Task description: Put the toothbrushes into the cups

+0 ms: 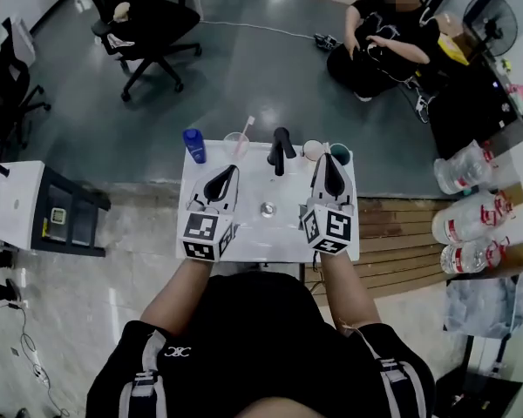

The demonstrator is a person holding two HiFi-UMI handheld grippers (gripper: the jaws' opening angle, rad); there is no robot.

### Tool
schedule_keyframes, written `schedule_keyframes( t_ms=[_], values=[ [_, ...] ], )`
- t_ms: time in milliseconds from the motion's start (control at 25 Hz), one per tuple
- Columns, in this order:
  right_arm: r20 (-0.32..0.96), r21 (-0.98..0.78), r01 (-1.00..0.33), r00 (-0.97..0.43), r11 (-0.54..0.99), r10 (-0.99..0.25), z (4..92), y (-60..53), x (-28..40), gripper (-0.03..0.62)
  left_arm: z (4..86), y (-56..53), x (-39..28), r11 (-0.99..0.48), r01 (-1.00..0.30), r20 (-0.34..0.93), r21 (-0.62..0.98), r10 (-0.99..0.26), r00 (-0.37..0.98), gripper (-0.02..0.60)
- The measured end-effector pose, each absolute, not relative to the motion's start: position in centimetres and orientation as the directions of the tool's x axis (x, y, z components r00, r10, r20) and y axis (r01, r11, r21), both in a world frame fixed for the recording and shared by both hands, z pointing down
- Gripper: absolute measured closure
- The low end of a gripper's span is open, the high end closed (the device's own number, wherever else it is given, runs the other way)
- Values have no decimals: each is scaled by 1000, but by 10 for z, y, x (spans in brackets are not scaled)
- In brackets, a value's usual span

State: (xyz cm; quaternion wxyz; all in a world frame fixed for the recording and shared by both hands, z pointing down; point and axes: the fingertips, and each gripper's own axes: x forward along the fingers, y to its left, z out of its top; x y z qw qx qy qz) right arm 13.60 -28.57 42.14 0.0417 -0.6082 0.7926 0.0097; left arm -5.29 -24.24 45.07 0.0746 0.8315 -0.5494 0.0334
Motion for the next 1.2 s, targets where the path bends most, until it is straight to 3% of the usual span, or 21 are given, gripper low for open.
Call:
schedule_keyframes(
  t_ms=[400, 1200],
  values=[
    [17, -93, -975, -206, 203, -978, 439, -249, 115, 582, 442, -245, -60, -491, -867, 140, 82, -856, 498, 569],
    [-32, -80, -979, -187, 189, -982, 424, -238, 63, 580, 423, -237, -96, -527, -849, 120, 26, -842, 526, 569]
  ],
)
